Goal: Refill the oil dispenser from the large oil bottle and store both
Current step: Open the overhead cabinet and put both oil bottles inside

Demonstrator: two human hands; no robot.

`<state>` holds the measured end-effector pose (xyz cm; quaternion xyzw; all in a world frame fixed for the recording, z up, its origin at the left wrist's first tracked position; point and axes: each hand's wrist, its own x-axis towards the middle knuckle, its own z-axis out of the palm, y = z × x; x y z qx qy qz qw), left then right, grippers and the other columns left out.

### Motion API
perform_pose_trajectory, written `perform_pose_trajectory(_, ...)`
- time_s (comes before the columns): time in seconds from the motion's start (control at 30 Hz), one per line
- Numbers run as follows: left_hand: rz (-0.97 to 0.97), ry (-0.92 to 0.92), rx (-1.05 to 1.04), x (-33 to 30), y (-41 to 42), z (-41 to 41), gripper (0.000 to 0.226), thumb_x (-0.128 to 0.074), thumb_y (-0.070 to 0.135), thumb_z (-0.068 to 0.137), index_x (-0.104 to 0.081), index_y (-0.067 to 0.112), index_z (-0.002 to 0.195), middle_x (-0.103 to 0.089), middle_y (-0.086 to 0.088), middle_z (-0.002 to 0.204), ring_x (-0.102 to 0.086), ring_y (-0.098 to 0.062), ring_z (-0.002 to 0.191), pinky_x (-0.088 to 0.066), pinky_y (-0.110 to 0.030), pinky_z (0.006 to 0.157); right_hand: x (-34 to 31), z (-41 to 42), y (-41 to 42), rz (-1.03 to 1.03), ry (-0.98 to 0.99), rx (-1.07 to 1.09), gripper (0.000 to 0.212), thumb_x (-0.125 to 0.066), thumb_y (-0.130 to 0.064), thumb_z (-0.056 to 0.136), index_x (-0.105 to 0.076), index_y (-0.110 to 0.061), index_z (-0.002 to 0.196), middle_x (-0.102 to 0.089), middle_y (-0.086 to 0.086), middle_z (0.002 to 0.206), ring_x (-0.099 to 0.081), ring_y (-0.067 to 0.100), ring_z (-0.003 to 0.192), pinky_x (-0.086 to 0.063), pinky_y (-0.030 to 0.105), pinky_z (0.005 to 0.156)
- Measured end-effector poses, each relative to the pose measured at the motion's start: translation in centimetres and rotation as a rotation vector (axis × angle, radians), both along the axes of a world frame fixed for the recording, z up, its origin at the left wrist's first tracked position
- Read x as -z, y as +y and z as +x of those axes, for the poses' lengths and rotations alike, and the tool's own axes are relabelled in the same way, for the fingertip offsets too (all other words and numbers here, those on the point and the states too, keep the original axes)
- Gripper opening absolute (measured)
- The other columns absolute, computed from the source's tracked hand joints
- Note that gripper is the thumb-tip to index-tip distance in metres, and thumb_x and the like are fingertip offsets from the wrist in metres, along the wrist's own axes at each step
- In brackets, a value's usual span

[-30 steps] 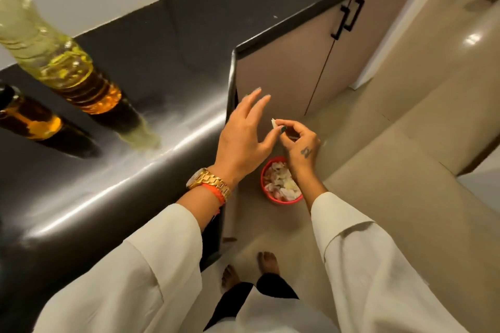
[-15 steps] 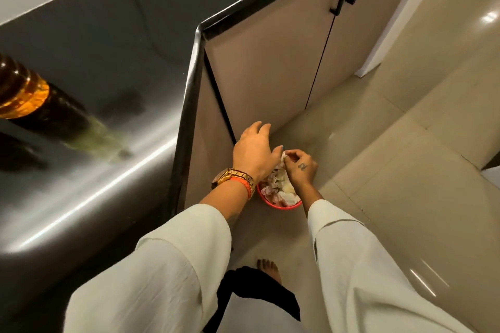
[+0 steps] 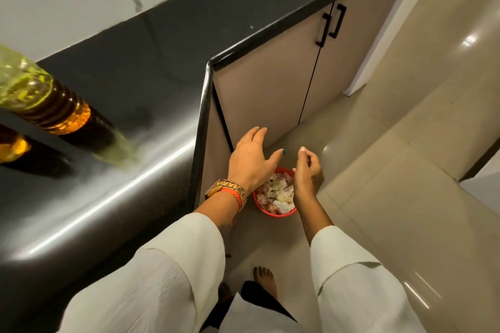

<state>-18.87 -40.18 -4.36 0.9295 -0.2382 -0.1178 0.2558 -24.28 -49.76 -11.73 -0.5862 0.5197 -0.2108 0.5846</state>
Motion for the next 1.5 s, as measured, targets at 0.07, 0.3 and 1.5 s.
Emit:
perform_pose_trajectory(0.07,-0.062,-0.031,-0.011,-2.1,0.6,-0.1,0.067,-0.051,0.048,0.089,-0.027,0.018,0.144,-0.027,0.0,0.152,-0.025,-0.017,0.139,-0.026,-0.031,0.11,-2.7,0.1,0.7,0.041,-0.058,0.031,0.03,-0.047,-0.038,0.093,-0.06,-0.017,0.109,-0.061,0.0,0.097,-0.059,0.019,0.095,-0.053,0.04,0.086)
perform_pose_trajectory(0.3,-0.267,-0.176,-0.122,-9.7,4.6,0.2,0.07,-0.053,0.049,0.088,-0.027,0.017,0.144,-0.029,0.0,0.151,-0.024,-0.013,0.139,-0.023,-0.026,0.11,-13.2,1.4,4.6,0.106,-0.361,-0.008,0.033,-0.044,-0.029,0.096,-0.053,-0.008,0.12,-0.056,0.005,0.115,-0.051,0.014,0.104,-0.047,0.037,0.092)
perform_pose_trajectory(1.5,-0.98,-0.837,-0.476,-43.0,43.0,1.8,0.063,-0.06,0.043,0.083,-0.035,0.023,0.137,-0.042,0.001,0.144,-0.046,-0.018,0.126,-0.038,-0.025,0.094,-51.9,8.8,42.8,0.14,-1.189,-0.74,0.04,-0.051,-0.037,0.091,-0.045,-0.019,0.126,-0.052,0.004,0.127,-0.055,0.022,0.112,-0.051,0.03,0.082)
